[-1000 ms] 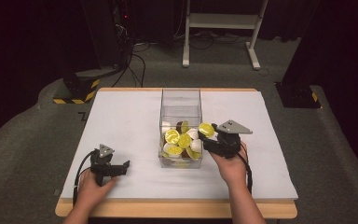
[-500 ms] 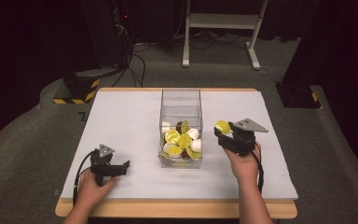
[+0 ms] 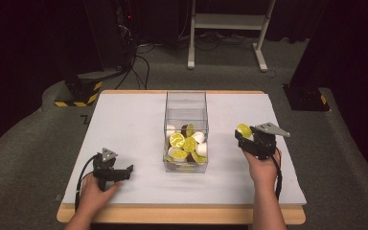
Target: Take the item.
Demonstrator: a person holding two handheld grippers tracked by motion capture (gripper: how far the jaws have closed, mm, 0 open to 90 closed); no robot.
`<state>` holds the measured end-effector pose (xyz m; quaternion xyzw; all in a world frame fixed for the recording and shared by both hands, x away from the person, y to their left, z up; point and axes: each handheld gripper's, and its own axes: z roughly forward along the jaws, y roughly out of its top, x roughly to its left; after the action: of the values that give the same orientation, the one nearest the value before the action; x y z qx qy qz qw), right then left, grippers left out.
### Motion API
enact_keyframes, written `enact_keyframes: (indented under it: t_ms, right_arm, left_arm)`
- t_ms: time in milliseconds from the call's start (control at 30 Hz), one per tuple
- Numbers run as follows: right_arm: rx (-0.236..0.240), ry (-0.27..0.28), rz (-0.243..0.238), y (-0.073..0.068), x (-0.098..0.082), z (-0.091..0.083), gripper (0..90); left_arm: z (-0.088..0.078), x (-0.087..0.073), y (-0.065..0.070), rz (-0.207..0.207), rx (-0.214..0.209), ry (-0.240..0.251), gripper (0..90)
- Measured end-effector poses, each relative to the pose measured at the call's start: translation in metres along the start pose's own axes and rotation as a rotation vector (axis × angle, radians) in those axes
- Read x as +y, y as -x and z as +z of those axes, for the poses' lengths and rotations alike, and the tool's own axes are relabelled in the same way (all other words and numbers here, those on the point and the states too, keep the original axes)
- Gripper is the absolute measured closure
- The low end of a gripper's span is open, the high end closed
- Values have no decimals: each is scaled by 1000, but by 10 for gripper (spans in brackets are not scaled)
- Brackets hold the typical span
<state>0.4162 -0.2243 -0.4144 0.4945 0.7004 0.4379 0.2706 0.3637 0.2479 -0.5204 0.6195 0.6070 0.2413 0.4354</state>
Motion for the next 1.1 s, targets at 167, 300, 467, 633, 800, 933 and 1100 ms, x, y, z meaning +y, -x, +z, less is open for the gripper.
enact_keyframes:
  t_ms: [167,300,467,633,800,933,1100]
  right_arm:
    - [-24,-15,7,7,-5,5,386]
    - [-41,-60,16,12,-13,15,386]
    - [-57,-94,14,15,-20,24,386]
    - [-71,-124,20,20,-28,33,386]
    - [-91,-141,17,23,-33,38,386]
    - [-101,-153,15,25,-36,41,386]
    - [-116,-172,15,28,-40,45,386]
  left_arm:
    - [0,0,0,0,0,1,43]
    - [0,0,0,0,0,0,43]
    - [0,0,0,0,0,1,43]
    - [0,0,0,0,0,1,43]
    - [0,0,0,-4,-1,3,43]
    - [0,0,0,0,0,0,43]
    - [0,0,0,-5,-1,3,43]
